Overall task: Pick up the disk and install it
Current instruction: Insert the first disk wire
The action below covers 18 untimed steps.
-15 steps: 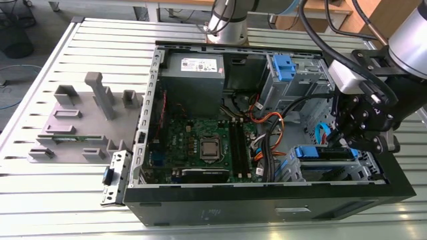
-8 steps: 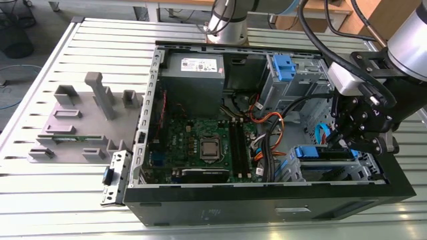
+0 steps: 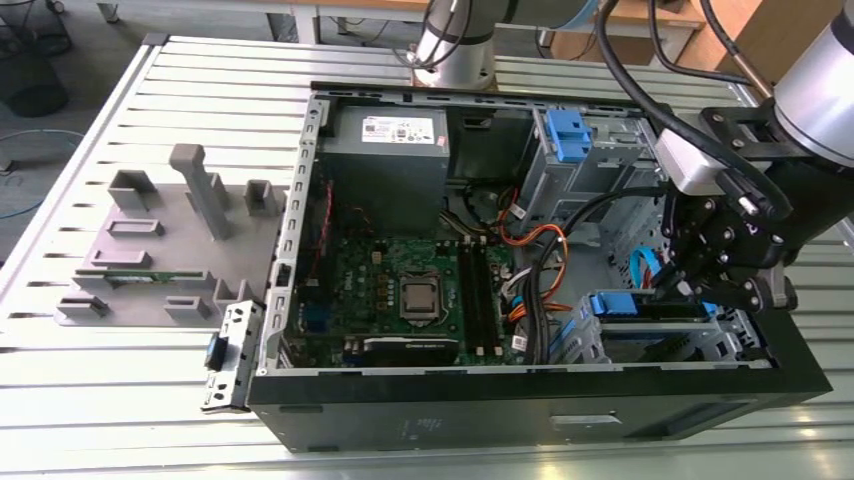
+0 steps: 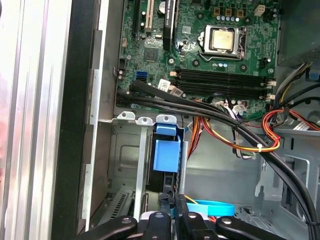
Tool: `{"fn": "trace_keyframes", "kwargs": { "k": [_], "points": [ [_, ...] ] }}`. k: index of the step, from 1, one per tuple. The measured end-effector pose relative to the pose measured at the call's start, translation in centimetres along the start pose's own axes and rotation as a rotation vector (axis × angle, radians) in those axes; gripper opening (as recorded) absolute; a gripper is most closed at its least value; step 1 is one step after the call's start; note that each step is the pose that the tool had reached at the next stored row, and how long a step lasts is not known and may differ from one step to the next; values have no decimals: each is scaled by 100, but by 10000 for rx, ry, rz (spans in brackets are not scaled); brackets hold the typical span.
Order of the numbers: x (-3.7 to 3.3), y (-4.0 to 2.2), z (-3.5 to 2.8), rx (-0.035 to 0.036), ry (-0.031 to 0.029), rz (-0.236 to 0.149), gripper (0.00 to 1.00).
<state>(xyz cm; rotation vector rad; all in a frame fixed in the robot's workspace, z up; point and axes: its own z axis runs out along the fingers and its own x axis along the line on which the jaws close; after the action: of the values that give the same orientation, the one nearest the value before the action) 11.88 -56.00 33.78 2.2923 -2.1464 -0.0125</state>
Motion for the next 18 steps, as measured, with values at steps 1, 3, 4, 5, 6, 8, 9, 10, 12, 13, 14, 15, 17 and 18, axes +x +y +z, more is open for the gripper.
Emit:
{"fn": "trace_keyframes", "kwargs": {
  "k": [1,3,4,5,6,8,9,10,12,13,14,15,17,18],
  "points": [
    [0,0,3,0,1,0,16],
    [1,0,3,0,3,0,16],
    [0,0,4,0,2,0,16],
    [0,0,7,0,0,0,16],
    [0,0,28,0,1,0,16],
    [1,-1,72,0,2,0,16],
    [1,0,76,0,-4,0,17],
    [1,-1,78,0,-2,0,17],
    [1,-1,81,0,0,0,26],
    [1,-1,83,0,-1,0,26],
    [1,-1,85,0,0,0,32],
    [1,-1,87,0,0,0,32],
    [1,-1,91,0,0,0,32],
    [1,-1,93,0,1,0,32]
  ]
}}
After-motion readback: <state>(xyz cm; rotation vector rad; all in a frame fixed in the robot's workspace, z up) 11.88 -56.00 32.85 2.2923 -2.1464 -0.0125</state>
